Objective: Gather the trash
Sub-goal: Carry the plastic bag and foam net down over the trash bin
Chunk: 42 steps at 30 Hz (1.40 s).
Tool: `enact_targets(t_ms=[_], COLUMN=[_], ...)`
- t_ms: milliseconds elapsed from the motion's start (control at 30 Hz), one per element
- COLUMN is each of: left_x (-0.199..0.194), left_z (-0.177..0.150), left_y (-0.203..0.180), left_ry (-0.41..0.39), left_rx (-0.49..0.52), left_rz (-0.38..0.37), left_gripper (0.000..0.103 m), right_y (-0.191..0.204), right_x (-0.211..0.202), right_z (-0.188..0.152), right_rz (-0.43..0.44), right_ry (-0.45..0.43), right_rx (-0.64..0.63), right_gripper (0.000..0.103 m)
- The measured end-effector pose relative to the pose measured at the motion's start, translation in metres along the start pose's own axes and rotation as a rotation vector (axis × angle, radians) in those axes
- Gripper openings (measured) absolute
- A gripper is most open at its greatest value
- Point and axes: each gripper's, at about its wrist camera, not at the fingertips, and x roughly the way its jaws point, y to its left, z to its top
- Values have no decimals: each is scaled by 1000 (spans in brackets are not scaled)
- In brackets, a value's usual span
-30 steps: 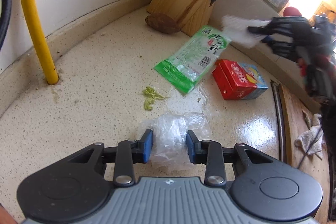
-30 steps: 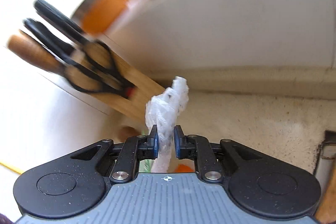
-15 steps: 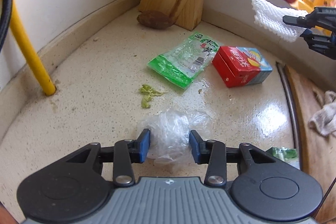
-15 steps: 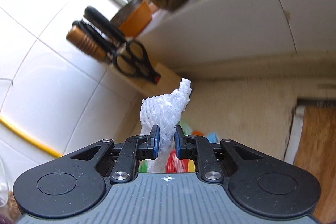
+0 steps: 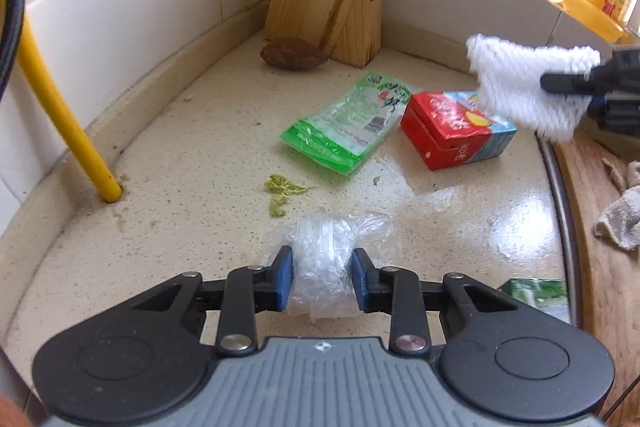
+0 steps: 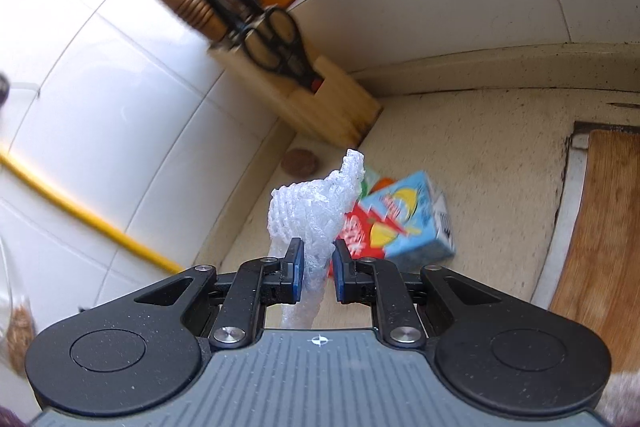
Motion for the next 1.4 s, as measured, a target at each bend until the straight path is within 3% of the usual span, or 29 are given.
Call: enact_targets(t_ms=[400,800,1100,1400], left_x=[-77,-151,-182,-182], left_z=[-37,-129,-192,-224], left_y=[7,56,98,138], left_ry=[-80,-76,-60,-19], left_rx=[-95,-350,-506,-549], left_rz=[112,343,410,429], left_gripper=[27,27,27,28], right_y=[60,137,204,247], right_x=[7,63,97,136], right_z=[-49,-126,-196,-251], right_rz=[167,354,384,303], right_ry=[124,416,565,661], right_rx=[-133,-288,-434,-525], right_gripper=[21,21,21,21])
